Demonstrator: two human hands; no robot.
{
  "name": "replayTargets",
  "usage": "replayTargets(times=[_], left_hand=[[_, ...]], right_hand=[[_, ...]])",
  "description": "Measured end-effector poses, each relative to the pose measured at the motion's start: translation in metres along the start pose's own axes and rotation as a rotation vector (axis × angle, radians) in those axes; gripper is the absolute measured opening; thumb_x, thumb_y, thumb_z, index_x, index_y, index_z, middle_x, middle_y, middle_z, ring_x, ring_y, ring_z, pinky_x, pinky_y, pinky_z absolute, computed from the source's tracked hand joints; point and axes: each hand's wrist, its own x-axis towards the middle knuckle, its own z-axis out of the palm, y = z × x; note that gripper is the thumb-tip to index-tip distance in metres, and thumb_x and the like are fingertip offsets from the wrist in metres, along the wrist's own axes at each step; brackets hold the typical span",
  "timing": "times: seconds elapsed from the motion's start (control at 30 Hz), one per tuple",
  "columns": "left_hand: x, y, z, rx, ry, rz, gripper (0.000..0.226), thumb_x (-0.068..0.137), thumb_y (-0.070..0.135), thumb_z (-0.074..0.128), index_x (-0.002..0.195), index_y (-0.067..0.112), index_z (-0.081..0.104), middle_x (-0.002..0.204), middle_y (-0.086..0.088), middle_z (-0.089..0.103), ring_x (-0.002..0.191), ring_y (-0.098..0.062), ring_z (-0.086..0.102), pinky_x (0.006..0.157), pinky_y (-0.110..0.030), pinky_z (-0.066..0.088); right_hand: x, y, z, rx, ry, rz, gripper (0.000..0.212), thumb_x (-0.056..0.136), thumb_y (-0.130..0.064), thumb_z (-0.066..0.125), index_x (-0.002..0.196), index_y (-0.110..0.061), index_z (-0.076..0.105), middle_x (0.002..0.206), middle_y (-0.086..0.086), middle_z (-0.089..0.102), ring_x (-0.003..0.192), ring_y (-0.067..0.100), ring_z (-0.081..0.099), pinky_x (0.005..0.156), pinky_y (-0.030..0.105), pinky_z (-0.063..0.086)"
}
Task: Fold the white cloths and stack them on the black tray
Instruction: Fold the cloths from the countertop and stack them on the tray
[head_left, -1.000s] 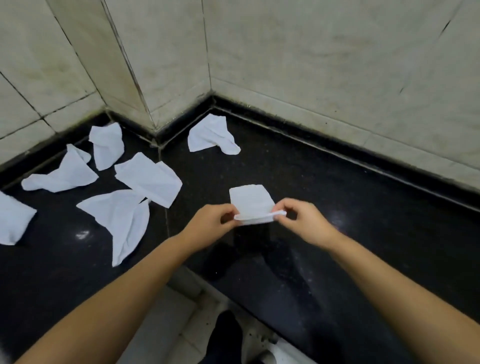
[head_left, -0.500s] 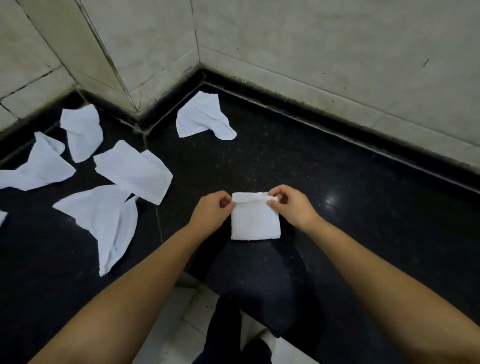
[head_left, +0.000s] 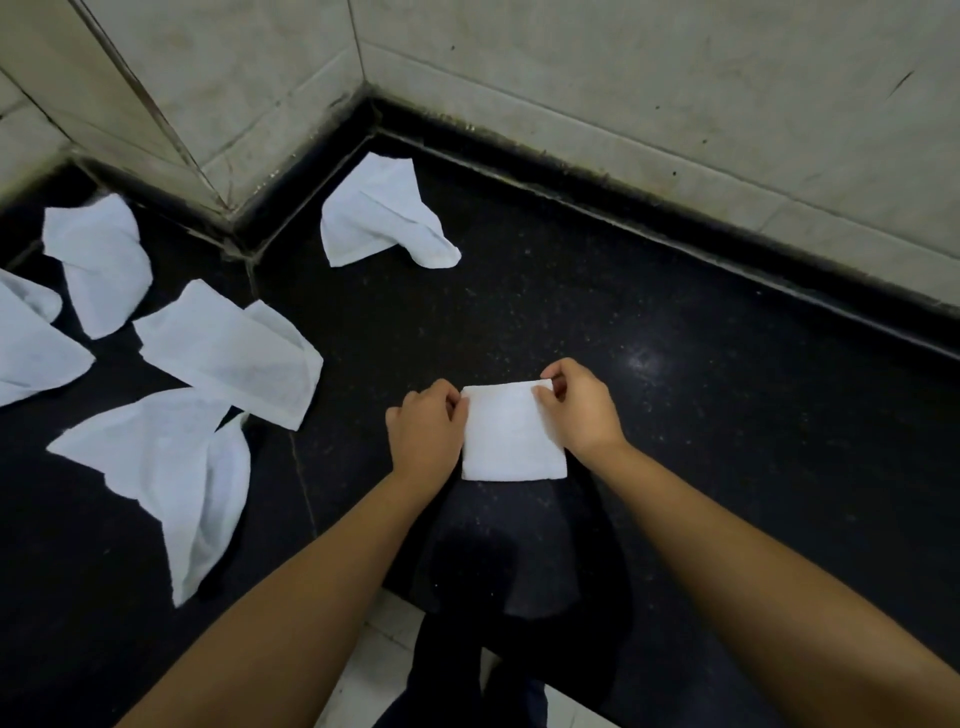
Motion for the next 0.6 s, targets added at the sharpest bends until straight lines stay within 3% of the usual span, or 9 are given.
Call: replayTargets(times=[0.13, 0.23, 0.4, 0.47, 0.6], left_hand=[[0.002, 0.005, 0.003, 0.036, 0.019, 0.025, 0.017, 0.096, 0.029, 0.047, 0.092, 0.017, 0.057, 0.083, 0.001, 0.062, 0.084, -0.017, 0.054, 0.086, -0.033, 0.036], [0.001, 0.007, 0.002, 0.066, 0.004, -0.006, 0.015, 0.096, 0.031, 0.046, 0.096, 0.018, 0.054, 0.086, 0.000, 0.061, 0.087, -0.018, 0.055, 0.088, -0.035, 0.037], [-0.017, 0.011, 0.002, 0.132, -0.058, -0.146, 0.040, 0.094, 0.047, 0.044, 0.114, 0.014, 0.049, 0.111, -0.004, 0.056, 0.105, -0.021, 0.053, 0.093, -0.038, 0.037], [-0.024, 0.014, 0.007, 0.221, -0.084, -0.153, 0.043, 0.093, 0.046, 0.045, 0.120, 0.013, 0.047, 0.120, -0.006, 0.051, 0.113, -0.022, 0.048, 0.095, -0.039, 0.037], [-0.028, 0.027, 0.006, 0.207, -0.094, -0.143, 0.028, 0.094, 0.031, 0.049, 0.115, 0.014, 0.053, 0.124, -0.007, 0.045, 0.116, -0.024, 0.043, 0.097, -0.040, 0.036]], right_hand=[[0.000, -0.001, 0.002, -0.099, 0.003, -0.012, 0.014, 0.094, -0.024, 0.053, 0.104, -0.015, 0.056, 0.105, 0.003, 0.058, 0.086, 0.020, 0.058, 0.078, 0.038, 0.052], [-0.002, -0.002, 0.002, -0.171, -0.004, 0.006, 0.028, 0.094, -0.029, 0.053, 0.116, -0.013, 0.053, 0.114, 0.005, 0.054, 0.097, 0.023, 0.057, 0.086, 0.039, 0.049], [-0.012, 0.000, 0.000, -0.296, -0.076, 0.181, 0.046, 0.092, -0.042, 0.052, 0.122, -0.007, 0.051, 0.123, 0.011, 0.049, 0.111, 0.028, 0.052, 0.093, 0.045, 0.047], [-0.019, -0.005, 0.004, -0.360, -0.082, 0.200, 0.046, 0.091, -0.039, 0.053, 0.124, -0.006, 0.049, 0.127, 0.012, 0.046, 0.118, 0.029, 0.047, 0.096, 0.043, 0.045], [-0.026, -0.019, 0.007, -0.362, -0.108, 0.197, 0.032, 0.091, -0.024, 0.047, 0.118, -0.008, 0.053, 0.125, 0.011, 0.047, 0.118, 0.029, 0.045, 0.096, 0.041, 0.040]])
